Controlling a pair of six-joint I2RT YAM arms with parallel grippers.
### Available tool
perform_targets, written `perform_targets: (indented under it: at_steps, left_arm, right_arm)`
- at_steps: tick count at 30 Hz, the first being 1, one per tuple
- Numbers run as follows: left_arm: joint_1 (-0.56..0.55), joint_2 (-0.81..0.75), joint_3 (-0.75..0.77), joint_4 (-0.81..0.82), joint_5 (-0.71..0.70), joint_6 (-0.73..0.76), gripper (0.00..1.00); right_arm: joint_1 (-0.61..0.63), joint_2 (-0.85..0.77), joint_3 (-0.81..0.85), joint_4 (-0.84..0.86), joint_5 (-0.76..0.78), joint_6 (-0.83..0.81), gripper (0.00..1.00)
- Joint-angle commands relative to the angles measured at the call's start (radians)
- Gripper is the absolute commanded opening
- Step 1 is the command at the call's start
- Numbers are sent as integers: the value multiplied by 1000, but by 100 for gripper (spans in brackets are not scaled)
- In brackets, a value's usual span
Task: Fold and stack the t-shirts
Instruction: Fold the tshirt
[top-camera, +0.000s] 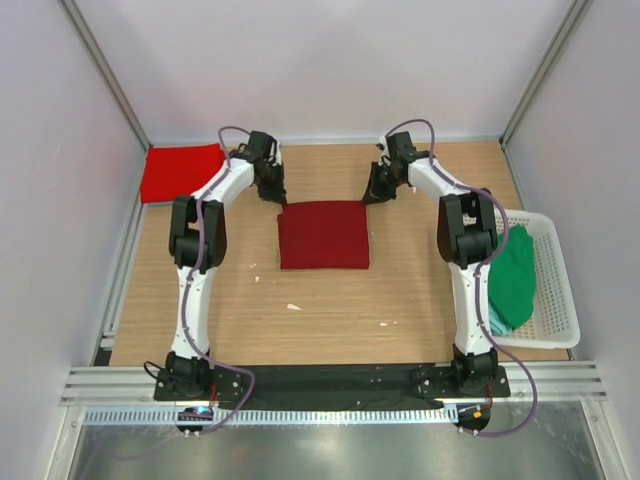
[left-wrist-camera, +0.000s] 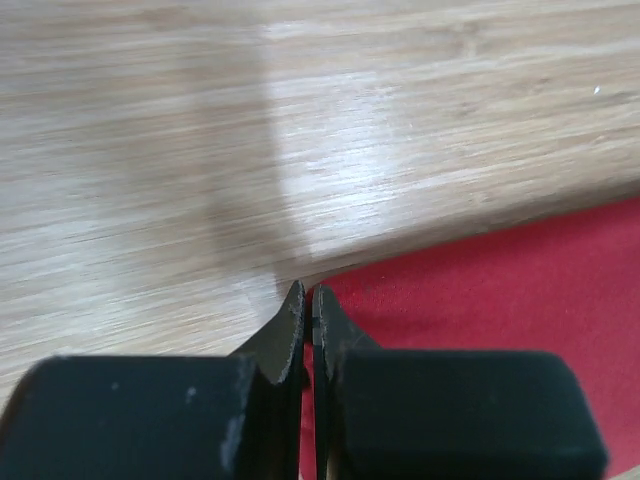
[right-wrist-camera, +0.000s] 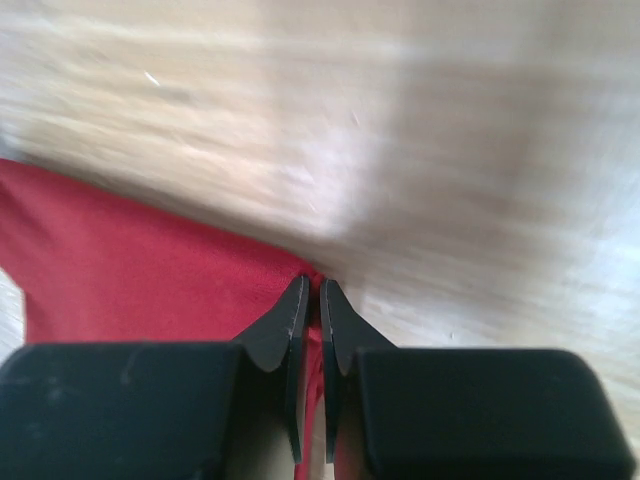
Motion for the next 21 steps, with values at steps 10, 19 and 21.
perform_targets:
  at_steps: [10,19,21]
  left_arm:
    - [41,-223,-104,11,-64,1,0]
    - [44,-313,-181,-50,-180,-18,1]
    - [58,-273,-169,-87,-179,-15,0]
  right_arm:
    - [-13,-97,-6,103,-39,16,13]
    - [-13,-87,11,103,-80,45,19]
    - [-10,-57,57,100,-90,54,27]
